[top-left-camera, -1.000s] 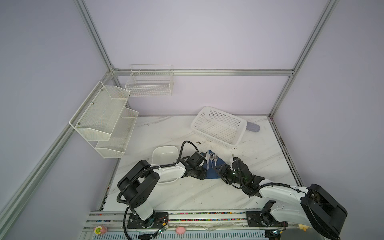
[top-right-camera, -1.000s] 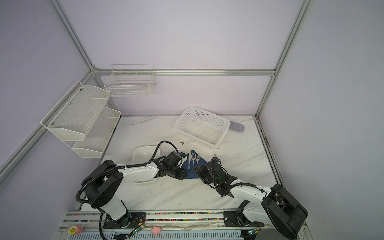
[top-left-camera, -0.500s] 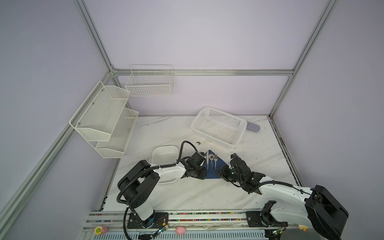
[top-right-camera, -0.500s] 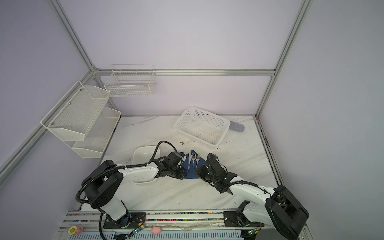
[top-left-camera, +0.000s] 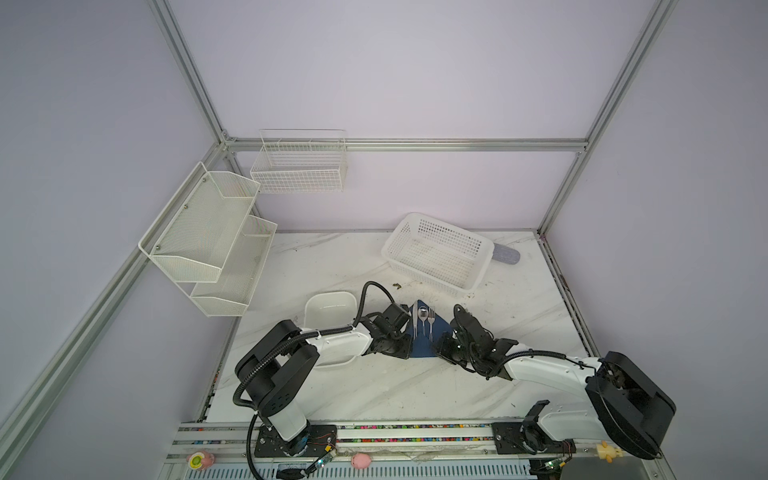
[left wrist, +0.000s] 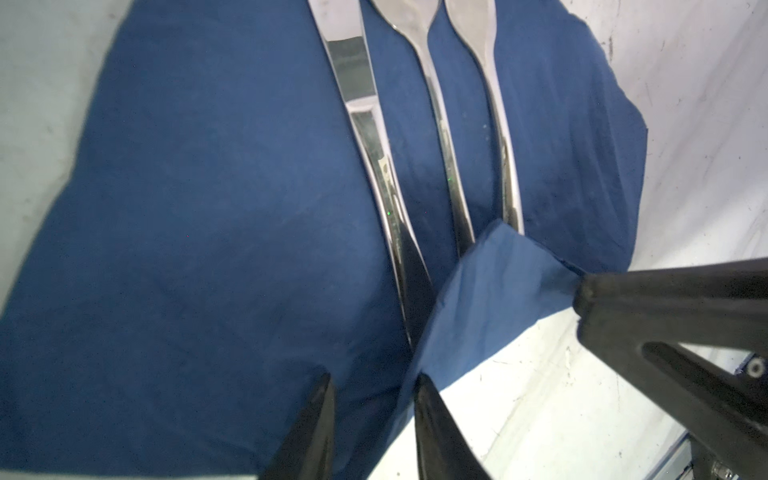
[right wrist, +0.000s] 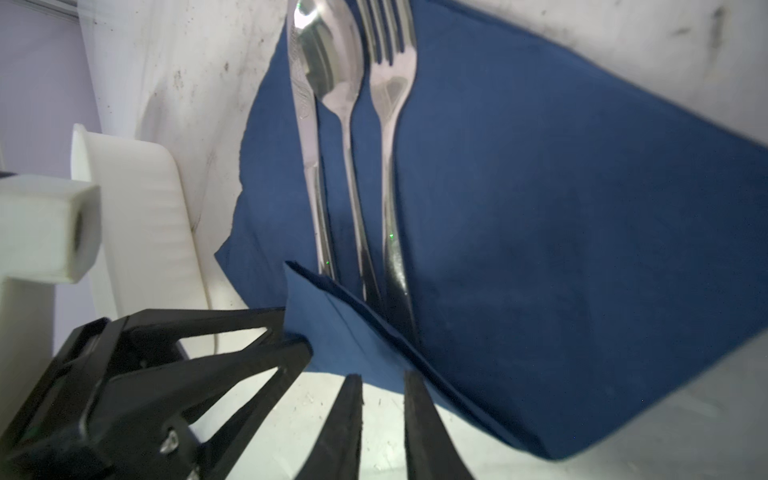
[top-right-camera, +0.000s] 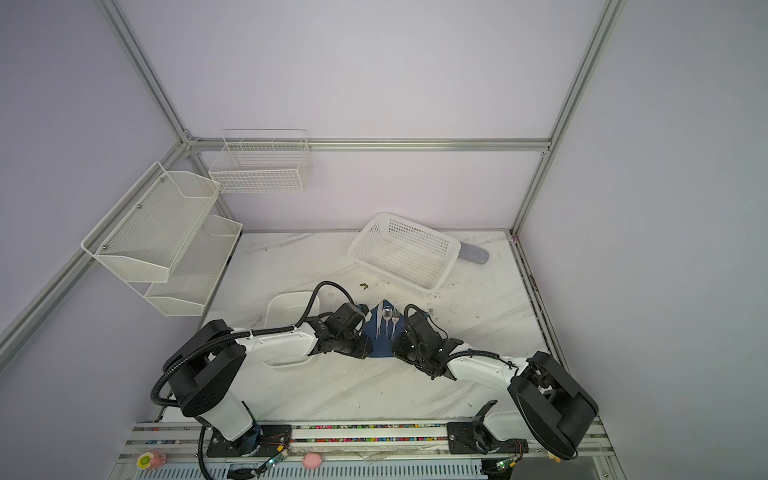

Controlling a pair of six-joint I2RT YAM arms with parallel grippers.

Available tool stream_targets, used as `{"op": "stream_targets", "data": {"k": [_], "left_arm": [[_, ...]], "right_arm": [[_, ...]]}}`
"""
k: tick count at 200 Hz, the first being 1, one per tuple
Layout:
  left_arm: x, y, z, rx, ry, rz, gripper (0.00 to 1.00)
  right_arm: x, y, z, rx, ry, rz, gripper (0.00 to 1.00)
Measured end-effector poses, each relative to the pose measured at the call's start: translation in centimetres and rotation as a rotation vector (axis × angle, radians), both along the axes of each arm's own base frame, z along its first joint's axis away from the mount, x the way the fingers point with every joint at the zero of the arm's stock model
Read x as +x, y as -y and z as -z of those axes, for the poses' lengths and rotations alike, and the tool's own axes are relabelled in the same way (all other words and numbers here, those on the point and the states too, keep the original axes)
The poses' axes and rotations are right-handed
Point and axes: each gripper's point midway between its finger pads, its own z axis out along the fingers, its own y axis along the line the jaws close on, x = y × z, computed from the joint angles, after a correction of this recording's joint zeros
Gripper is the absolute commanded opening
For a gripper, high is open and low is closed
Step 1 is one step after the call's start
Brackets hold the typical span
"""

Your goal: Place the utensils on the paper napkin and roll it up

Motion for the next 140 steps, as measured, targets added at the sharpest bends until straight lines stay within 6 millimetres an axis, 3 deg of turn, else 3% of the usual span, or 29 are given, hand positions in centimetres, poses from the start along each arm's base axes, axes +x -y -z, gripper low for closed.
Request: {"op": "stream_targets", "data": {"k": [42, 90, 106, 122, 140], "left_arm": [[-0.2, -0.4, -0.8, 0.003, 0.006, -0.005, 0.37], [0.7, 0.2, -7.5, -0.152, 0.115, -0.069, 0.36], [0.8, 1.2, -9.0, -0.228, 0.117, -0.078, 0.30], [0.7, 2.0, -8.7, -0.263, 0.083, -0.076, 0.28], [0.5, 2.4, -6.6, -0.247, 0.024, -0.084, 0.26]], "right_arm": [[0.1, 0.7, 0.9, -0.045, -0.015, 0.020, 0.22], [0.1, 0.8, 1.0, -0.054, -0.019, 0.027, 0.22], [0.1, 0.9, 1.1, -0.055, -0.021, 0.031, 0.22], [0.1, 0.9, 1.1, -0.056, -0.021, 0.032, 0.22], [0.1, 0.9, 1.1, -0.057, -0.022, 0.033, 0.23]]}}
